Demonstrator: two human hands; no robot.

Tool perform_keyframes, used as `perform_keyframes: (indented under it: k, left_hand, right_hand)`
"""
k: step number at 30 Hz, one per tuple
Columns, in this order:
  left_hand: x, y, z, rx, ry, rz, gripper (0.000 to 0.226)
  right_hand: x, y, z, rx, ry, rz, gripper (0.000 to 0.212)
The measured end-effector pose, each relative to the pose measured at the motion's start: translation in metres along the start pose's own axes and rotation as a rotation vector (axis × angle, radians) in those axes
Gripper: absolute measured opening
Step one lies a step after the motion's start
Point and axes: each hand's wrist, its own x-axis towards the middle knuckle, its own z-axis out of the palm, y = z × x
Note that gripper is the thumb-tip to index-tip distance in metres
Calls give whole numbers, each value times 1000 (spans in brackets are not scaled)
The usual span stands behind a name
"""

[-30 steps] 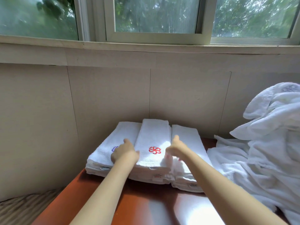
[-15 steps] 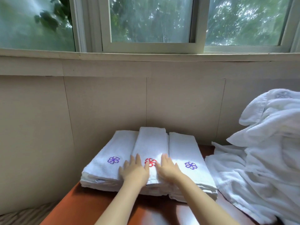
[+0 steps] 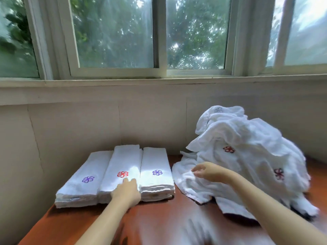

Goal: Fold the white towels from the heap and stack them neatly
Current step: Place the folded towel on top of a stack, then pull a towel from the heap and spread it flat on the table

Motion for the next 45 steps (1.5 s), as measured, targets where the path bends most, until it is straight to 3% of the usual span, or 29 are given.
perform_keyframes:
  k: [7, 11, 15, 18, 22, 26, 27, 28, 29, 31, 33, 35, 37, 39, 41, 42, 45]
  left_hand:
    - [-5, 160, 0, -144, -17, 354, 45]
    - [7, 254, -11, -227, 66, 479, 58]
    - [39, 327, -48, -424, 272, 525, 74]
    - [68, 358, -70, -348, 306, 519, 62]
    - [92, 358, -52, -72, 275, 595, 10]
    - [106, 340, -29, -184, 211, 772, 10]
    - [107, 338, -30, -196, 197, 800, 6]
    - [109, 335, -32, -205, 178, 810, 6]
    - [109, 334, -34, -242, 141, 798, 14]
    - [107, 330, -38, -452, 42, 726, 24]
    - [107, 327, -42, -827, -5, 588, 40]
    - [107, 323, -50, -1120, 72, 447, 66]
    - [107, 318, -62, -1209, 220, 412, 86]
    - [101, 310, -75, -1246, 323, 407, 91]
    - [91, 298, -87, -1207, 360, 426, 69]
    - [85, 290, -89, -1085, 358, 444, 49]
    - [58, 254, -77, -526, 386, 537, 34]
  right_hand:
    - [-54, 108, -81, -61, 553, 225, 30]
    - [-58, 150, -113, -23, 636, 331, 44]
    - [-16, 156, -142, -42, 716, 248, 49]
    - [32, 143, -154, 128, 741, 180, 53]
    - [90, 137, -180, 263, 761, 172, 63]
    - [117, 158, -201, 348, 717, 326, 82]
    - [121, 165, -200, 418, 670, 316, 70]
    - [121, 168, -197, 471, 628, 306, 41]
    - [121, 173, -192, 476, 638, 287, 13]
    - [116, 174, -185, 454, 715, 246, 27]
    - [101, 164, -184, 375, 827, 179, 16]
    - [80, 148, -185, 193, 1000, 54, 16]
    - [48, 129, -184, 5, 1185, -144, 18]
    - [12, 107, -180, -106, 1206, -338, 24]
    - [-23, 90, -170, -166, 1119, -473, 24]
    - [-38, 86, -164, -204, 1077, -519, 22]
    - [-78, 85, -134, -184, 840, -463, 13]
